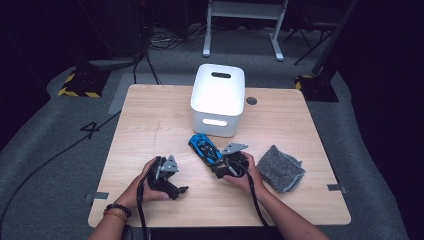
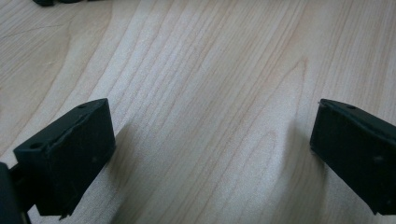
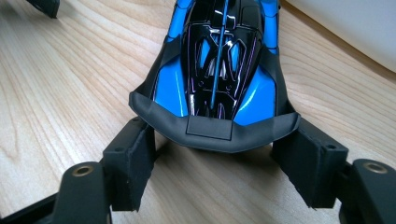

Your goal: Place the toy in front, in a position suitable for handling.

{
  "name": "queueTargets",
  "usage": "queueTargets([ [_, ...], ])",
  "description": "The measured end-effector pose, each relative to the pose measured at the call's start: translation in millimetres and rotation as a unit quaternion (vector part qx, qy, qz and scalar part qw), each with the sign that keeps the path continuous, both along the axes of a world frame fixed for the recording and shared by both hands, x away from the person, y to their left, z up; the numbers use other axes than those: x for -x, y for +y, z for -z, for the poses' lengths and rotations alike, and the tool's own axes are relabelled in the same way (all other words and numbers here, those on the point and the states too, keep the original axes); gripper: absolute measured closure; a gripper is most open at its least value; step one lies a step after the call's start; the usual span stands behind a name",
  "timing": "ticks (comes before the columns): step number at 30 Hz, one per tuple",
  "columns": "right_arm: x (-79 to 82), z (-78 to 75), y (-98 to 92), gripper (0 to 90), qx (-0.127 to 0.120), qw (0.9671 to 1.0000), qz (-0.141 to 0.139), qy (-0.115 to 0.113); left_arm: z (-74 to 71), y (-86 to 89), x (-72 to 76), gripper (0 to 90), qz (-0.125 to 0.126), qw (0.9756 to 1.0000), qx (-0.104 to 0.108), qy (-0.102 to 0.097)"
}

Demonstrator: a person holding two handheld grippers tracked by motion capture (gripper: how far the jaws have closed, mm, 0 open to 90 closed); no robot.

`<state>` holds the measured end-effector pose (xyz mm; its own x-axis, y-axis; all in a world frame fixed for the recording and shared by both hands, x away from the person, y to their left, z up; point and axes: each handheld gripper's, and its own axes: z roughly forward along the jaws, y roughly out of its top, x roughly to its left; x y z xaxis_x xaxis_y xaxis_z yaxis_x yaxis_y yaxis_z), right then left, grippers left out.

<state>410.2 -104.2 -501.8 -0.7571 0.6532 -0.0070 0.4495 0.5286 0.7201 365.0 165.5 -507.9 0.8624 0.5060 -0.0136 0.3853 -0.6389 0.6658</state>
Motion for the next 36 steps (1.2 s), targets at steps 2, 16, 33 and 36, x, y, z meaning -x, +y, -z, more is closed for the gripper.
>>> queueTargets([
  [2,0.3,1.3,1.8,22.5,-0.003,1.0000,0.006,-0.001,0.0,0.0,0.0,0.2,0.000,1.0000,0.000,0.000],
  [16,-8.1,-2.9,21.1,15.9,0.002,0.9993,0.029,-0.024,0.0,0.0,0.0,0.2,0.000,1.0000,0.000,0.000],
  [33,-21.0,-3.7,7.5,24.0,0.030,0.9972,-0.068,-0.001,0.0,0.0,0.0,0.2,0.000,1.0000,0.000,0.000],
  [36,-18.7,-3.6,1.1,24.1,0.029,0.9960,-0.085,0.000,0.0,0.0,0.0,0.2,0.000,1.0000,0.000,0.000],
])
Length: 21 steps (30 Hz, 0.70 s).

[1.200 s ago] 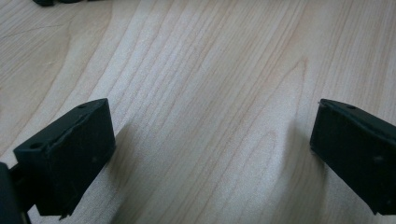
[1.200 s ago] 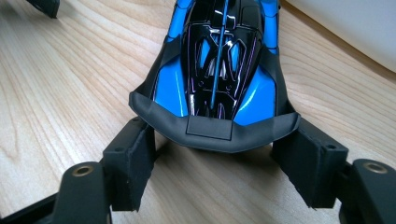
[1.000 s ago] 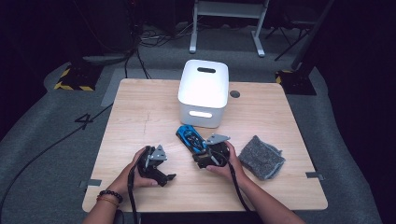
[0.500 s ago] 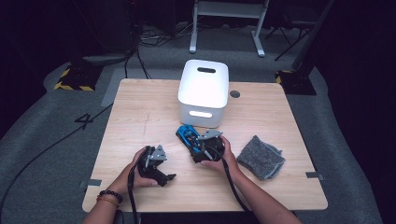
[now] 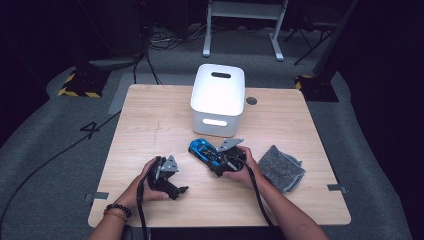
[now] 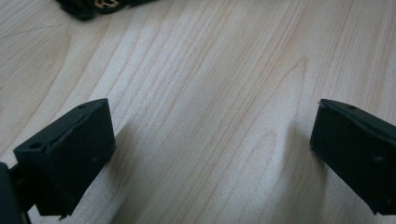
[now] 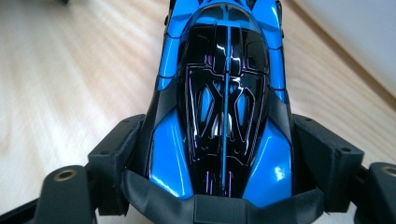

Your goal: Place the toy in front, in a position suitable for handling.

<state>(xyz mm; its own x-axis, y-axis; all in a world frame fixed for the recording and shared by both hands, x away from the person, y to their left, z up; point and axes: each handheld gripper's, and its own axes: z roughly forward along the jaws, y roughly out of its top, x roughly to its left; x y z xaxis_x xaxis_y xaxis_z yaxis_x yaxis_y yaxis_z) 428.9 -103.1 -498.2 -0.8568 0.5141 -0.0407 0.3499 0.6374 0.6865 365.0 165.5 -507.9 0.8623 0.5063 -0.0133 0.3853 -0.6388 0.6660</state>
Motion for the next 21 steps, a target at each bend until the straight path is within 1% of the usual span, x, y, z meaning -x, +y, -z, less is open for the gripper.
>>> queueTargets([
  [1,3.2,0.1,-8.2,24.1,-0.004,0.9998,-0.018,0.002,0.0,0.0,0.0,0.1,0.000,1.0000,0.000,0.000],
  [2,4.9,0.0,-12.5,24.1,-0.005,0.9997,-0.024,0.006,0.0,-0.1,0.1,0.1,-0.001,1.0000,0.000,0.001],
  [3,4.9,0.0,-12.5,24.1,-0.005,0.9997,-0.024,0.006,-0.1,-0.1,-0.1,0.1,0.000,1.0000,-0.002,0.000],
  [4,6.8,-0.6,-16.2,24.0,-0.007,0.9995,-0.030,0.011,0.0,-0.2,-0.1,0.1,-0.001,1.0000,0.000,0.000],
  [5,12.2,-2.8,-21.5,24.0,-0.001,0.9990,-0.042,0.014,0.0,-0.3,-0.2,0.1,-0.002,1.0000,-0.001,0.000],
  [7,19.3,-3.6,-26.9,24.0,0.004,0.9983,-0.056,0.016,-0.1,-0.4,-0.2,0.1,-0.002,1.0000,-0.001,0.000],
  [8,22.6,-3.1,-30.6,24.0,0.004,0.9979,-0.062,0.018,-0.1,-0.4,-0.1,0.1,-0.002,1.0000,-0.001,0.000],
  [9,22.6,-3.1,-30.6,24.0,0.004,0.9979,-0.062,0.018,-0.1,-0.4,-0.1,0.1,-0.002,1.0000,-0.001,0.000],
  [10,27.9,-2.7,-38.9,24.1,-0.001,0.9971,-0.073,0.023,-0.1,-0.4,-0.2,0.1,-0.002,1.0000,-0.001,0.000],
  [12,32.5,-4.4,-46.3,24.1,-0.008,0.9952,-0.091,0.034,-0.1,-0.6,-0.5,0.1,-0.001,1.0000,-0.001,-0.001],
  [13,32.5,-4.4,-46.3,24.1,-0.008,0.9952,-0.091,0.034,-0.4,-0.9,-0.4,0.1,0.000,1.0000,-0.003,0.000],
  [14,38.6,-7.5,-50.8,24.1,-0.002,0.9925,-0.118,0.032,-0.7,-2.1,0.1,0.4,-0.001,1.0000,-0.002,0.003],
  [15,38.6,-7.5,-50.8,24.1,-0.002,0.9925,-0.118,0.032,-1.3,-3.8,1.1,0.4,0.004,1.0000,-0.006,0.004],
  [16,46.2,-9.5,-54.0,24.1,0.005,0.9892,-0.143,0.031,-2.6,-8.7,4.5,2.1,0.027,0.9996,-0.005,0.007],
  [17,49.7,-9.9,-56.1,24.1,0.006,0.9875,-0.154,0.032,-3.3,-11.9,6.3,4.5,0.039,0.9992,-0.005,0.006],
  [18,49.7,-9.9,-56.1,24.1,0.006,0.9875,-0.154,0.032,-3.3,-11.9,6.3,7.5,0.039,0.9992,-0.005,0.006],
  [19,52.8,-9.6,-58.3,24.1,0.008,0.9856,-0.166,0.033,-3.9,-15.7,8.0,7.5,0.050,0.9987,-0.002,0.003],
  [20,56.8,-8.5,-62.1,24.1,0.015,0.9815,-0.188,0.034,-4.6,-19.5,9.3,17.0,0.059,0.9982,0.000,0.001],
  [21,56.8,-8.5,-62.1,24.1,0.015,0.9815,-0.188,0.034,-5.5,-23.7,10.0,17.0,0.068,0.9977,-0.002,0.001],
])
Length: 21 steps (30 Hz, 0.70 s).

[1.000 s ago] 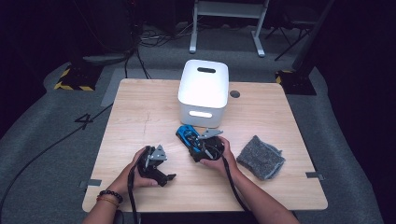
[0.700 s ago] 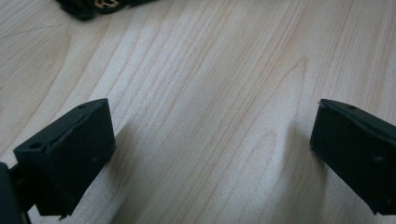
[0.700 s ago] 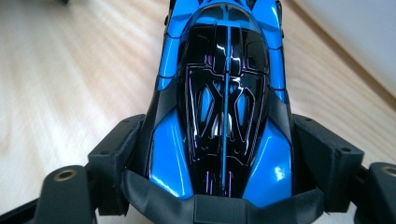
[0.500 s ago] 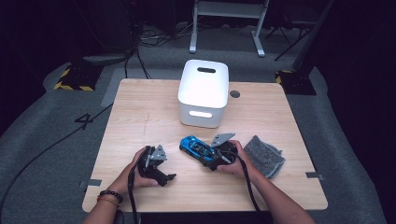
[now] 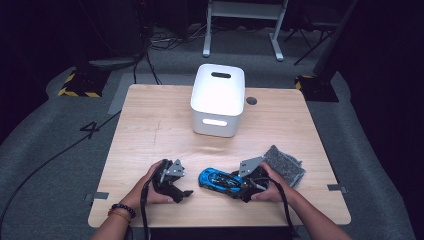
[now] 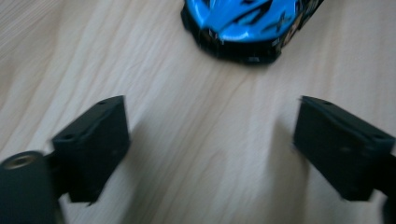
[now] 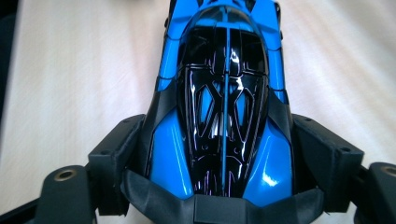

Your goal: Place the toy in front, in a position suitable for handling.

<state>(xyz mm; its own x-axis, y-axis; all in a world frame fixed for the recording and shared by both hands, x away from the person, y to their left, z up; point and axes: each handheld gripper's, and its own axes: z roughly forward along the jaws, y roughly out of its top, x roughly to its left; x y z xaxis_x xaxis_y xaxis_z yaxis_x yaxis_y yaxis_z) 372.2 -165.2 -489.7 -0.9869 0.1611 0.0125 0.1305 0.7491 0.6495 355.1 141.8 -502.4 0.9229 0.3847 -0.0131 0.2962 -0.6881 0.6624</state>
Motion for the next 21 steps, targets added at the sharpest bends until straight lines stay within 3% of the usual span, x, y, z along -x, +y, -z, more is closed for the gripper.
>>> queueTargets([
  [2,2.7,-0.5,-3.1,24.1,0.001,0.9997,-0.022,0.003,-0.3,-8.2,0.6,16.5,0.011,0.9999,-0.003,0.000],
  [9,1.1,1.3,-1.1,24.0,0.010,0.9988,-0.048,-0.002,-1.6,-33.5,-2.4,15.8,0.052,0.9986,-0.011,-0.010],
  [12,0.9,1.7,-1.7,24.0,0.013,0.9986,-0.051,-0.001,-2.4,-47.9,-9.2,14.5,0.078,0.9968,-0.016,-0.008],
  [21,0.0,3.4,-2.0,23.8,0.007,0.9984,-0.056,-0.004,-1.0,-61.1,-12.3,14.8,0.104,0.9945,-0.010,-0.003],
])
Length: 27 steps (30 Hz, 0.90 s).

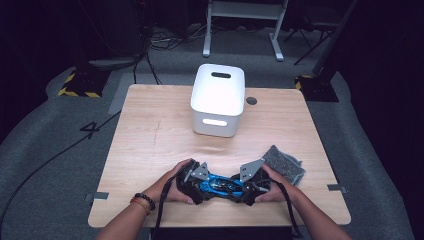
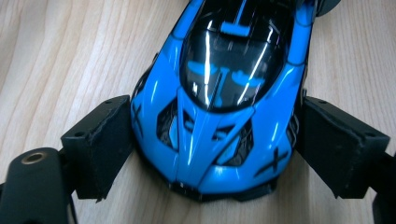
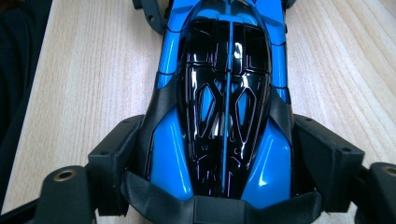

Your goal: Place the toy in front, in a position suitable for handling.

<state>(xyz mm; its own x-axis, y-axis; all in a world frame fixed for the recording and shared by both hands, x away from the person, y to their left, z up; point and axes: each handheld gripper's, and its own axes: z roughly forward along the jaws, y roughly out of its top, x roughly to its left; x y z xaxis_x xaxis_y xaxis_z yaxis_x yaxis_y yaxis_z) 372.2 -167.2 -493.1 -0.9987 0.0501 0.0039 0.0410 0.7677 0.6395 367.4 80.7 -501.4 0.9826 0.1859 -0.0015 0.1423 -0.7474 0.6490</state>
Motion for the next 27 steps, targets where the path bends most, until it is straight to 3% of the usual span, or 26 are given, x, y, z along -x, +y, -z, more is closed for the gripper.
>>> queueTargets([
  [5,2.8,-0.1,-0.4,23.9,0.006,0.9998,-0.001,-0.017,-0.4,2.4,1.2,17.3,0.006,1.0000,0.003,-0.001],
  [7,2.6,-1.2,-2.1,23.8,0.003,0.9998,0.011,-0.015,-0.4,3.5,2.9,19.3,0.007,1.0000,0.003,-0.002],
  [10,1.6,-13.0,-12.8,22.0,-0.032,0.9987,0.040,-0.005,-0.1,4.9,4.3,21.2,0.007,0.9999,0.008,-0.002],
  [14,3.9,-38.0,-31.5,23.7,-0.075,0.9937,0.079,-0.027,-0.9,4.6,5.9,22.0,0.007,0.9999,0.005,-0.006],
  [16,4.1,-43.6,-37.6,24.1,-0.082,0.9922,0.089,-0.031,-1.2,4.5,6.6,22.2,0.008,0.9999,0.005,-0.011],
  [19,1.8,-53.7,-59.2,26.1,-0.079,0.9861,0.137,-0.052,-2.6,2.7,8.4,24.1,0.008,0.9996,0.001,-0.025],
  [20,-1.0,-54.0,-69.6,27.1,-0.067,0.9818,0.169,-0.057,-2.3,1.9,8.4,24.2,0.007,0.9997,0.003,-0.024],
  [21,-4.4,-50.8,-84.7,27.3,-0.052,0.9750,0.206,-0.064,-2.4,1.9,8.2,24.2,0.005,0.9997,0.002,-0.022],
  [22,-4.4,-50.8,-84.7,27.3,-0.052,0.9750,0.206,-0.064,-1.9,1.7,7.6,24.2,0.004,0.9997,0.006,-0.024],
  [23,-6.1,-47.6,-93.0,27.4,-0.048,0.9717,0.224,-0.058,-1.9,1.6,6.5,24.2,0.003,0.9996,0.006,-0.026],
  [24,-8.8,-39.4,-106.8,26.2,-0.031,0.9646,0.255,-0.060,-1.7,1.7,6.2,24.2,0.000,0.9997,0.006,-0.023],
  [25,-8.8,-39.4,-106.8,26.2,-0.031,0.9646,0.255,-0.060,-1.4,1.2,5.2,24.2,0.000,0.9997,0.009,-0.025],
  [27,-16.0,-27.3,-119.1,23.6,-0.011,0.9573,0.287,-0.033,-1.4,-0.2,3.0,24.2,-0.003,0.9997,0.008,-0.023],
])
